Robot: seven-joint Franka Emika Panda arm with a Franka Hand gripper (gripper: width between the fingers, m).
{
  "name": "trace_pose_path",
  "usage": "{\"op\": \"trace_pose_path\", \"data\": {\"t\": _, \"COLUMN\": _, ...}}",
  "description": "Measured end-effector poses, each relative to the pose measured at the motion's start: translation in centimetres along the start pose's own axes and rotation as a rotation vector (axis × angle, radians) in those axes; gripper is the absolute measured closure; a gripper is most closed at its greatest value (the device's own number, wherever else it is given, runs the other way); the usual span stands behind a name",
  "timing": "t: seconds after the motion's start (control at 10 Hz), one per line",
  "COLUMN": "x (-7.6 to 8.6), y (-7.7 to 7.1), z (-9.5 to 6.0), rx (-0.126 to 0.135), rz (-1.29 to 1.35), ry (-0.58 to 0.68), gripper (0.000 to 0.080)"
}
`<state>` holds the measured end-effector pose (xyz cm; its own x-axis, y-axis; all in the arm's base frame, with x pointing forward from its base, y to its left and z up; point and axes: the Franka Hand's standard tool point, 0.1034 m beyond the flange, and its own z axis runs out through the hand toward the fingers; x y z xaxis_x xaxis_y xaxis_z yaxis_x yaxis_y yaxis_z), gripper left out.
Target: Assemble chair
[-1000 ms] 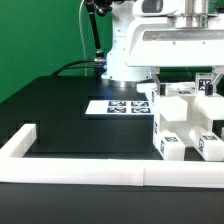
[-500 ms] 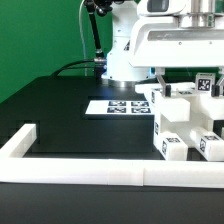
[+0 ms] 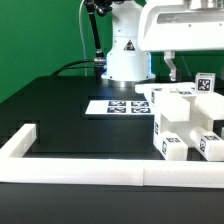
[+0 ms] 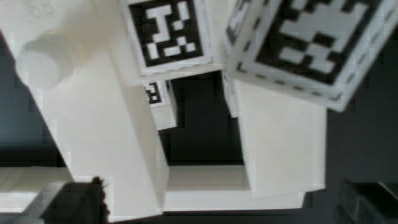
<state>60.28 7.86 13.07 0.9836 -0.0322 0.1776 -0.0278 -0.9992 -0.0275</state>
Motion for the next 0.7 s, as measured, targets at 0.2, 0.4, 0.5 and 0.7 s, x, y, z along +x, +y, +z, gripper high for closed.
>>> {"op": "trace_pose_path", "data": {"t": 0.2, "x": -1.3, "y": -1.5, "z": -0.5, "rx": 0.000, "rz": -0.052, "ry": -0.004, "gripper": 0.0150}}
{"op": "trace_pose_path", "data": {"t": 0.4, "x": -2.1, "y": -2.6, "z": -1.0, "rx": 0.012, "rz": -0.084, "ry": -0.012, "gripper": 0.0150}}
{"op": "trace_pose_path", "data": {"t": 0.5, "x": -2.1, "y": -2.8, "z": -1.2, "rx": 0.014, "rz": -0.086, "ry": -0.016, "gripper": 0.0150}}
{"op": "trace_pose_path", "data": {"t": 0.7, "x": -2.2, "y": -2.6, "z": -1.1, "rx": 0.012, "rz": -0.083, "ry": -0.037, "gripper": 0.0150}}
